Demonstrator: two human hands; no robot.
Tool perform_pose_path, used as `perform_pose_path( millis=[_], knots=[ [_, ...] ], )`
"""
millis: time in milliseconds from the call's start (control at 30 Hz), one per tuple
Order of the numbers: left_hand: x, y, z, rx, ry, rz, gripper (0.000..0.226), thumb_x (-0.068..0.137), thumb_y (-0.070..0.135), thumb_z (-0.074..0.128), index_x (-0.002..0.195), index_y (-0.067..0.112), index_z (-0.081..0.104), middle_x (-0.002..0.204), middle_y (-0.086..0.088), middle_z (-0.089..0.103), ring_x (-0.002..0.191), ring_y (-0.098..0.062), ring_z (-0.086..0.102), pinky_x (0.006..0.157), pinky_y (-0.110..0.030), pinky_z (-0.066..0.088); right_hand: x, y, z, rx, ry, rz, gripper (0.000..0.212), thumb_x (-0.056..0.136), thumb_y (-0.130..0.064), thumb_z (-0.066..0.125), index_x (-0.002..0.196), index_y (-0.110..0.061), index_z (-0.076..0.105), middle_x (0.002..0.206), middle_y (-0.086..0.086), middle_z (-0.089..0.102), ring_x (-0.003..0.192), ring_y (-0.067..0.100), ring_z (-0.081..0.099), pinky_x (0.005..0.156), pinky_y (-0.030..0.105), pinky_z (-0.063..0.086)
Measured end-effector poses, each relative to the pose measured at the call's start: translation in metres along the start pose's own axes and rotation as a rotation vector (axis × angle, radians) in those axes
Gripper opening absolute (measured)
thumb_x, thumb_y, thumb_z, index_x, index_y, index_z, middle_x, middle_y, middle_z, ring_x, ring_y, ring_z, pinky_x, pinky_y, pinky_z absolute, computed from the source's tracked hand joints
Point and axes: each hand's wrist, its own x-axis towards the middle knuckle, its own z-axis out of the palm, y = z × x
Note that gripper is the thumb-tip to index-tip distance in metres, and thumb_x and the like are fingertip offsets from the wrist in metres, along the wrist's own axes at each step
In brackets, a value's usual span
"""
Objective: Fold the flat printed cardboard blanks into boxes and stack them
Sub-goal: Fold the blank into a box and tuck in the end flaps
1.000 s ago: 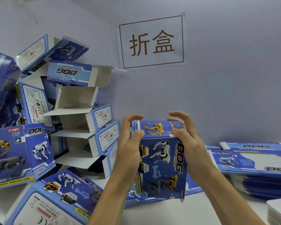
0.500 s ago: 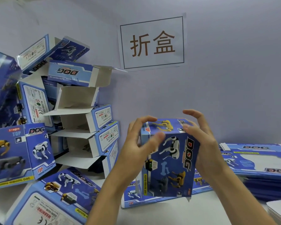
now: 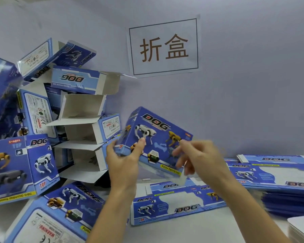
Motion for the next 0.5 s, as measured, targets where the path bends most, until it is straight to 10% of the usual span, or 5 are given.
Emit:
perform_pose_path(
  millis=[67,167,300,500],
  knots=[
    [0.001,-0.006,0.002,-0.116,0.058,-0.069,0.050,0.076,0.021,0.083,0.113,0.033,0.051,0.114,-0.007,0.071,0.088,-0.018,0.075,0.061,-0.034,0.060,-0.002,-0.005,0.008,-0.045,-0.290,0.319,0.056,0.103,-0.048,0.038,0.091,-0.005,0.073,0.073,0.009,0.076,0.056,0.017,0.067,0.055,0.024,0.053],
    [-0.004,-0.015,0.011,-0.184,0.119,-0.175,0.050,0.077,0.024,0.083,0.114,0.031,0.051,0.113,-0.005,0.071,0.093,-0.022,0.075,0.066,-0.038,0.061,-0.006,0.003,0.025,0.048,-0.306,0.577,0.067,0.090,-0.072,0.040,0.114,-0.014,0.062,0.100,0.011,0.076,0.091,0.024,0.073,0.086,0.040,0.059],
    [-0.018,-0.025,0.023,-0.161,0.003,-0.349,0.061,0.065,0.034,0.087,0.116,0.016,0.060,0.113,-0.013,0.069,0.099,-0.031,0.069,0.077,-0.047,0.056,-0.011,0.014,0.045,0.446,-0.108,0.521,0.048,0.075,-0.073,0.056,0.099,-0.034,0.072,0.105,0.009,0.074,0.109,0.032,0.064,0.094,0.055,0.051],
    [-0.026,-0.031,0.012,0.171,-0.344,-0.507,0.071,0.051,0.054,0.087,0.113,0.023,0.073,0.114,-0.001,0.074,0.116,-0.023,0.060,0.082,-0.043,0.047,0.004,0.041,0.028,0.596,0.222,0.286,0.070,0.082,-0.044,0.070,0.143,-0.035,0.038,0.108,-0.002,0.071,0.102,0.024,0.068,0.080,0.039,0.054]
  ],
)
